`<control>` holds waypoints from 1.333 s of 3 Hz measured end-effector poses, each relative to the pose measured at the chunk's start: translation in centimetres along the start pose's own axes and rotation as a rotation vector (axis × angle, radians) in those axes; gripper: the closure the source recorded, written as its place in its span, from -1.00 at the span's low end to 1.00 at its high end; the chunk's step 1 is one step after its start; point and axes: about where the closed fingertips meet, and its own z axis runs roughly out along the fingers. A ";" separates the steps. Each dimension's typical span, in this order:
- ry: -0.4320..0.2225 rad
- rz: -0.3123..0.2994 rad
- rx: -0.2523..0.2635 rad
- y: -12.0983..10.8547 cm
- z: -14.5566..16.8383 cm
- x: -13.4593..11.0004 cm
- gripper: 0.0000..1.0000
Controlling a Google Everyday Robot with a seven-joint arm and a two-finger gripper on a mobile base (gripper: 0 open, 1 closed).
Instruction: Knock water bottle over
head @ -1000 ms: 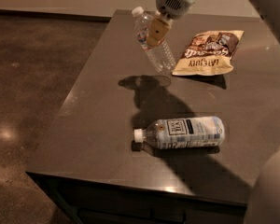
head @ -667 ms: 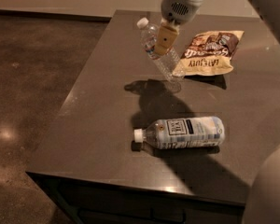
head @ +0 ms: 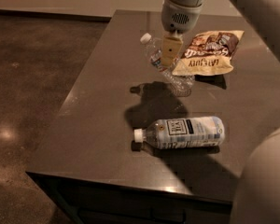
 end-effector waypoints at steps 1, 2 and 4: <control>0.046 -0.026 -0.018 0.1 1.2 0.2 0.21; 0.076 -0.058 -0.045 0.5 3.0 0.0 -0.43; 0.035 -0.077 -0.078 1.4 5.1 -1.2 -1.00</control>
Offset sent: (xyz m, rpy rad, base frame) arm -0.0182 -0.0042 -0.0405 -0.1439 0.1368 0.0737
